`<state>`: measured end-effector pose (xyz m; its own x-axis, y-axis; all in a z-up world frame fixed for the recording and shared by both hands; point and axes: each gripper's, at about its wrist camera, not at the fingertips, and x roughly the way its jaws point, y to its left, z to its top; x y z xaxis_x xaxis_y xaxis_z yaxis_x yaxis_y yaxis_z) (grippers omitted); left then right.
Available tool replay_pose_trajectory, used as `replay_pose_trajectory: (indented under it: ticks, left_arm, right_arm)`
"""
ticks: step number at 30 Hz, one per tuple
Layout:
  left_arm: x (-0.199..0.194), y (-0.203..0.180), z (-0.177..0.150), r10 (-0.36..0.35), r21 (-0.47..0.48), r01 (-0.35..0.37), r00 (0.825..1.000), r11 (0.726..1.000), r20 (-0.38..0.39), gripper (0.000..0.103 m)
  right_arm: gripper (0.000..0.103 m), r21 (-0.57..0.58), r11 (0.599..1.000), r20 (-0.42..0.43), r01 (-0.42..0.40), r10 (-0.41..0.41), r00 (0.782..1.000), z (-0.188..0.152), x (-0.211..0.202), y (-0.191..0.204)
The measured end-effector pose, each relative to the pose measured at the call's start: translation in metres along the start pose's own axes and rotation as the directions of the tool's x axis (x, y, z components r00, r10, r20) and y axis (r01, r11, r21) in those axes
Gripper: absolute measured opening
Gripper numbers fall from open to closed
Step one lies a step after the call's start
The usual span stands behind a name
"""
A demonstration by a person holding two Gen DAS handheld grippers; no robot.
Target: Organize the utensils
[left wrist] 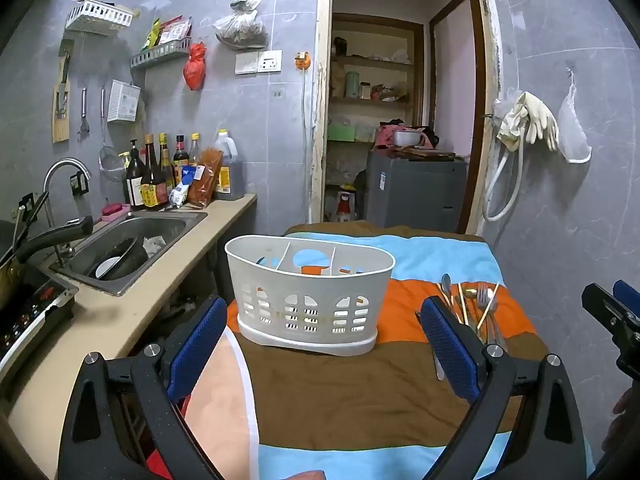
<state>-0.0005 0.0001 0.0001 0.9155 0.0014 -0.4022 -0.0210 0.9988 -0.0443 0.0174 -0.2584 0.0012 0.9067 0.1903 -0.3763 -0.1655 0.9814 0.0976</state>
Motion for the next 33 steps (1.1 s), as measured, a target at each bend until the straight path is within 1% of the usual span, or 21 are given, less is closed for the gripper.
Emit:
replay_pose_trajectory:
  ticks: [8, 9, 20, 33]
  left_arm:
    - [0.003, 0.004, -0.003, 0.003, 0.002, -0.003, 1.0, 1.0, -0.01, 0.095]
    - [0.003, 0.004, -0.003, 0.003, 0.002, -0.003, 1.0, 1.0, -0.01, 0.095]
    - [0.006, 0.004, -0.002, 0.003, 0.0, -0.003, 1.0, 1.0, -0.017, 0.095]
    - [0.011, 0.01, -0.008, 0.004, -0.002, -0.004, 1.0, 1.0, -0.016, 0.095]
  right_arm:
    - [0.103, -0.002, 1.0, 0.009, -0.002, 0.002, 1.0, 0.0, 0.0, 0.0]
    - [0.103, -0.001, 1.0, -0.007, 0.001, -0.001, 1.0, -0.001, 0.004, 0.001]
    - [0.103, -0.001, 1.0, -0.008, 0.002, -0.002, 1.0, -0.001, 0.002, 0.0]
    - [0.103, -0.003, 1.0, -0.011, 0.002, -0.002, 1.0, 0.0, 0.002, 0.0]
